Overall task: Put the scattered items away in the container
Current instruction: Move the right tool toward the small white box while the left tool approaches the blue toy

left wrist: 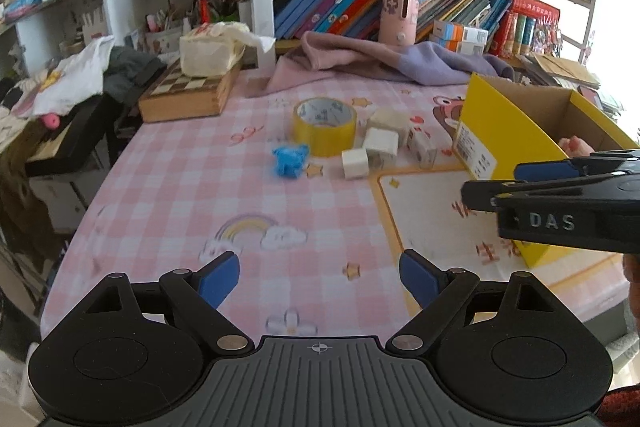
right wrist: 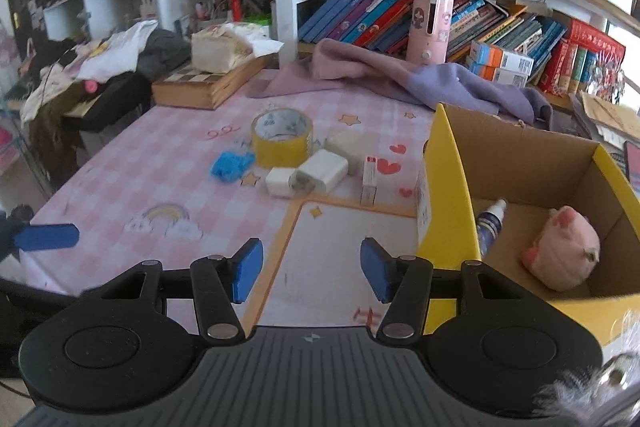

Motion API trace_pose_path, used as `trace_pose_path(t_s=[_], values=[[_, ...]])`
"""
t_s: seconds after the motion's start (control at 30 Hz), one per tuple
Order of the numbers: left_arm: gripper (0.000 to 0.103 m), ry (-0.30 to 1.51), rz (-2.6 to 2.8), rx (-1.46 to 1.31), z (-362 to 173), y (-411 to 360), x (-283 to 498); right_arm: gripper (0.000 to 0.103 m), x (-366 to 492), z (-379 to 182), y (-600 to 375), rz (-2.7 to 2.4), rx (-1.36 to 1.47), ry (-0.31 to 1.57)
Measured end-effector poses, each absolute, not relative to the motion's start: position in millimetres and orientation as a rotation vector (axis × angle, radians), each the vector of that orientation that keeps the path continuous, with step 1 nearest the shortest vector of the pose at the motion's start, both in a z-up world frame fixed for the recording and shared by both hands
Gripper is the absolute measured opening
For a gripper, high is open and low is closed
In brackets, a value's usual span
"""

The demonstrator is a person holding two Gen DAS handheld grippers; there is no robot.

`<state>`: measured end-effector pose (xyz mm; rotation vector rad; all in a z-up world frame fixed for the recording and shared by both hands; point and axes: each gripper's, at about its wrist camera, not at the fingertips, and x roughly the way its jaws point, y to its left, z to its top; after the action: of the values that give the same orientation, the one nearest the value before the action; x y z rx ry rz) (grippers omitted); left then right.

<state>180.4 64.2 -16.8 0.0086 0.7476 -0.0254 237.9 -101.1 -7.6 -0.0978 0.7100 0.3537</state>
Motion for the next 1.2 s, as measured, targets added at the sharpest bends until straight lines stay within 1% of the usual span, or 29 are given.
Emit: trace_pose_path(t_s=[0.4, 0.47, 0.57, 0.6, 0.63, 0.73, 0.8, 0.87, 0.93, 1.2], values=[[0.089, 0.762, 0.008, -0.006, -27.9, 79.0, 247.1, 0.052, 314.2, -20.3, -83.8, 0.228, -0.070, 0.699], [0.089, 0.756, 0.014, -0.006, -28.7, 81.7, 257.5, 0.044, 324.5, -24.5, -79.7, 0.227, -0.087, 0.711], [0.089, 0.748, 0.018, -0.009, -30.3, 85.7, 273.0, 0.036, 342.0, -30.7, -74.1, 0.220, -0.105, 0.737], [0.088, 0.748, 0.019, -0.010, -31.5, 87.0, 278.6, 0.035, 348.4, -32.5, -72.9, 0.211, -0.108, 0.744], [0.085, 0.748, 0.020, -0.010, -33.0, 88.5, 284.5, 0.034, 353.5, -33.7, -72.1, 0.203, -0.108, 0.749], [0.081, 0.753, 0.025, -0.015, -38.3, 92.8, 301.6, 0.034, 372.6, -38.1, -71.6, 0.169, -0.092, 0.773], [0.074, 0.760, 0.023, -0.021, -42.9, 95.4, 313.7, 0.034, 383.2, -41.7, -72.0, 0.156, -0.082, 0.789], [0.065, 0.772, 0.017, -0.021, -48.4, 96.5, 325.0, 0.034, 390.7, -44.7, -72.0, 0.143, -0.083, 0.794], [0.062, 0.783, 0.011, -0.016, -54.3, 97.4, 334.7, 0.034, 396.5, -47.8, -72.0, 0.134, -0.091, 0.800], [0.056, 0.823, -0.002, -0.013, -73.2, 96.4, 359.2, 0.034, 417.2, -62.8, -74.6, 0.115, -0.088, 0.869]])
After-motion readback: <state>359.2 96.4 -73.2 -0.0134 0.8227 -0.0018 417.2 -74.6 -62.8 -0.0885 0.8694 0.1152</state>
